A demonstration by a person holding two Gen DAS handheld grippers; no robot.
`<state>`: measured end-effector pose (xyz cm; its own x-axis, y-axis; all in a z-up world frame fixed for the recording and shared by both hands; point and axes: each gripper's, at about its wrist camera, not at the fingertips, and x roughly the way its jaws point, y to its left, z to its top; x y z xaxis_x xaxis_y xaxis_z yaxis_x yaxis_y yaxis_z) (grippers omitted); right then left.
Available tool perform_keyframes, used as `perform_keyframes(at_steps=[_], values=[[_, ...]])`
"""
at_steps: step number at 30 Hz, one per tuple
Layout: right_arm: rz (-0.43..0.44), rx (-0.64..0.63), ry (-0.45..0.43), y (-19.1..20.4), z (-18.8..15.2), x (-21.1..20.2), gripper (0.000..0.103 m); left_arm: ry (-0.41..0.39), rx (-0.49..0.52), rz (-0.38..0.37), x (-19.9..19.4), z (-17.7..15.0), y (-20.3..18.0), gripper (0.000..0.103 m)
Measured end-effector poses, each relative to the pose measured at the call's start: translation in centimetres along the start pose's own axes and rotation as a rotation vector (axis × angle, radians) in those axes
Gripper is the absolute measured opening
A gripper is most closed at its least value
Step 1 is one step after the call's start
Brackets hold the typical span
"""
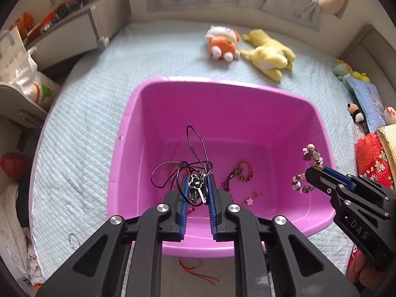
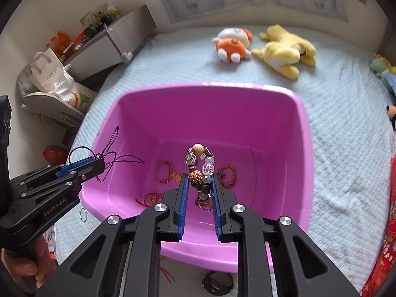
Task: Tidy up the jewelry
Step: 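Lift and carry the necklace and beaded bracelet with both tools over the basin, then open both tools to drop the necklace and beaded bracelet into the basin, then move both open tools back from the basin toward the watch and red-string bracelet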
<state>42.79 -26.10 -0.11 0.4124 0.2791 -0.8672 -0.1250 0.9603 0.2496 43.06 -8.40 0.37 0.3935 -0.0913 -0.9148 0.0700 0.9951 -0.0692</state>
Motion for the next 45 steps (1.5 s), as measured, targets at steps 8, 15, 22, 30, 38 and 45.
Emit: perform_keyframes(at_steps=[8, 15, 22, 30, 38, 45], values=[[-0.001, 0.05, 0.171, -1.2, 0.3, 6.1, 0.018, 0.145, -0.037, 0.011, 5.3, 0.0, 0.6, 0.015], [-0.009, 0.035, 0.229, -1.3, 0.1, 8.0, 0.02, 0.212, -0.02, 0.048, 7.5, 0.0, 0.8, 0.024], [-0.052, 0.005, 0.229, -0.9, 0.7, 7.8, 0.049, 0.204, -0.021, 0.063, 7.0, 0.2, 1.1, 0.067], [-0.046, 0.007, 0.242, -0.9, 0.3, 6.4, 0.051, 0.209, -0.043, 0.072, 5.8, -0.2, 2.0, 0.073], [-0.039, 0.017, 0.235, -0.2, -0.8, 3.7, 0.054, 0.188, -0.024, 0.076, 2.9, -1.4, 2.1, 0.073], [-0.05, 0.041, 0.218, 0.1, -2.3, 0.5, 0.064, 0.157, -0.006, 0.073, -0.7, -3.0, 2.5, 0.077]])
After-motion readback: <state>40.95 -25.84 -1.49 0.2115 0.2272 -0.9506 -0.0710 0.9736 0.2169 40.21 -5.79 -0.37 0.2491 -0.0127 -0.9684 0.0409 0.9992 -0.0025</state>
